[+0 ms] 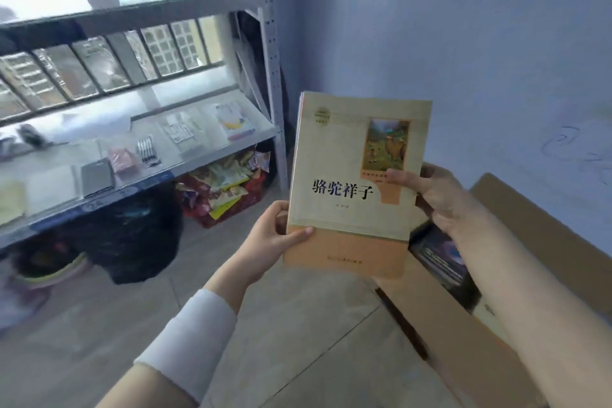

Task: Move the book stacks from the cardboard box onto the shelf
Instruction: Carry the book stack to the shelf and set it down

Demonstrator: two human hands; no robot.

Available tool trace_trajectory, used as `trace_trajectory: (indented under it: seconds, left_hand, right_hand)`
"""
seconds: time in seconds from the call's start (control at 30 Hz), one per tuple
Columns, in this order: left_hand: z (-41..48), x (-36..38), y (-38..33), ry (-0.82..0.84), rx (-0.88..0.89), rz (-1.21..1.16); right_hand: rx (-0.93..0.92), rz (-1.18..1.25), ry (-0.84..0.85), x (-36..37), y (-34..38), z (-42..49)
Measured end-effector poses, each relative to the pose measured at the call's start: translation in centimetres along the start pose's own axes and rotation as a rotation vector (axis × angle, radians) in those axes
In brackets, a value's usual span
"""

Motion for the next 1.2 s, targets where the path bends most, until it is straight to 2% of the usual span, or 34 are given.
trace_trajectory:
  seconds: [0.1, 0.23, 0.43, 0.87, 1.2]
  left_hand:
    - [-4.1, -8.6, -1.5, -0.124, 0.059, -0.044]
    - [-9.0, -18.8, -2.3, -0.282, 0.109, -0.102]
    - [-13.8, -31.4, -1.6, -0.470, 0.148, -0.164]
    - [-16.1, -59.0, -5.2, -0.676, 0.205, -0.148]
    - [-22.9, -79.6, -6.9, -0.766, 0.299, -0.133]
  right_hand:
    - [-0.037, 0.037, 0.143, 9.8, 2.0, 1.1]
    - [-0.021, -0.079, 0.344, 21.9, 3.0, 2.3]
    - [-0.061, -0.153, 0.496, 37.5, 4.1, 5.1]
    - [-0.184, -0.091, 0.736, 67.3, 9.3, 12.8]
    - [-0.258, -0.051, 0.869, 89.9, 11.9, 12.7]
Point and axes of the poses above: each hand's wrist, its own z-axis towards the middle knuckle, its own x-axis out of the palm, y = z × x, the point moved 5 cm from there along z, towards the middle knuckle, and after that the axes turned 3 degrees about y, right-handed, at the moved point
